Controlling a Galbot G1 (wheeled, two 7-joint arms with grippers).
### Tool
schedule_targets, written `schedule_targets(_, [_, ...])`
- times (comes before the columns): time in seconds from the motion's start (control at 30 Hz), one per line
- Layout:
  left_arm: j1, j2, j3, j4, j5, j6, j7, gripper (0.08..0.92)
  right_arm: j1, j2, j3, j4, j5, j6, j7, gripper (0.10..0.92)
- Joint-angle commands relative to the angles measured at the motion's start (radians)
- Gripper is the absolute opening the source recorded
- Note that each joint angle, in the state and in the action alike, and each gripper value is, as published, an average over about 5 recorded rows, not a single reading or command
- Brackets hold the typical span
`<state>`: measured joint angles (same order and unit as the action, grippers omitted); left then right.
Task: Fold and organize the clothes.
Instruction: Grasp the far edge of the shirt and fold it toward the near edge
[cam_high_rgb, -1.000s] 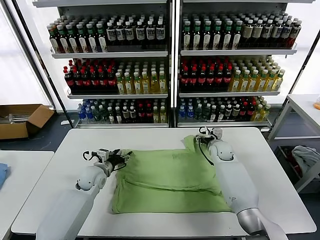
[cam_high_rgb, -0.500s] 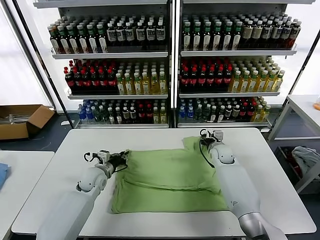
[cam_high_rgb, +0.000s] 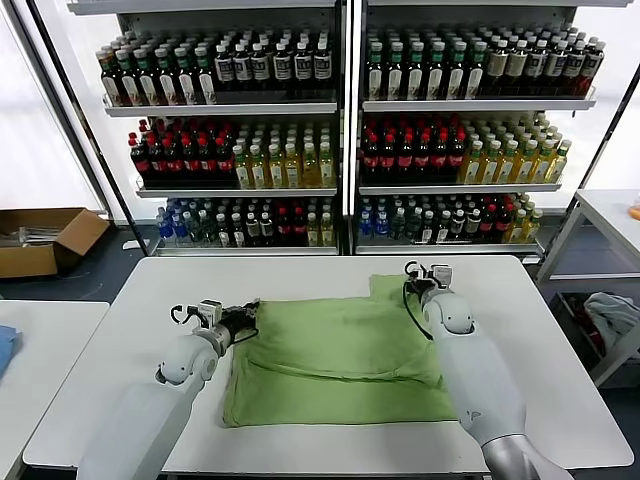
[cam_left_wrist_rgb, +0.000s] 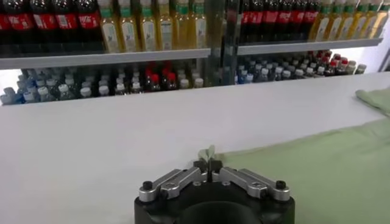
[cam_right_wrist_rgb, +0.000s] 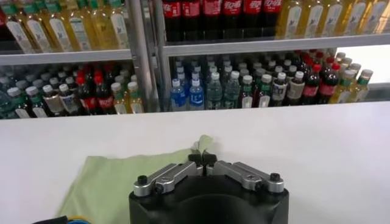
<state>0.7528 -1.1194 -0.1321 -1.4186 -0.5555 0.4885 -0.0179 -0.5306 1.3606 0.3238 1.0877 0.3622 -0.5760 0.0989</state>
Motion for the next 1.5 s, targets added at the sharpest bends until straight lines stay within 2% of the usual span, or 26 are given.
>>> schedule_targets(0.03, [0.003, 0.002, -0.008, -0.036, 0.023, -0.065, -0.005, 0.090, -0.021, -0.001, 0.031, 0.158, 0.010, 0.011, -0.007, 0.107])
schedule_targets(0.3, [0.050, 0.013, -0.029, -0.100, 0.045, -0.072, -0.011, 0.090, -0.112, -0.011, 0.054, 0.306, 0.014, 0.013, 0.007, 0.107])
schedule_targets(0.7, [0.193, 0.054, -0.076, -0.252, 0.072, -0.071, -0.006, 0.090, -0.337, -0.043, 0.092, 0.615, 0.051, -0.004, 0.077, 0.107])
schedule_targets(1.13, [0.388, 0.059, -0.149, -0.407, 0.110, -0.081, 0.001, 0.090, -0.575, -0.055, 0.165, 0.791, 0.102, -0.004, 0.119, 0.107])
schedule_targets(1.5, [0.499, 0.055, -0.194, -0.468, 0.150, -0.088, 0.011, 0.090, -0.750, -0.046, 0.222, 0.922, 0.095, -0.004, 0.153, 0.107])
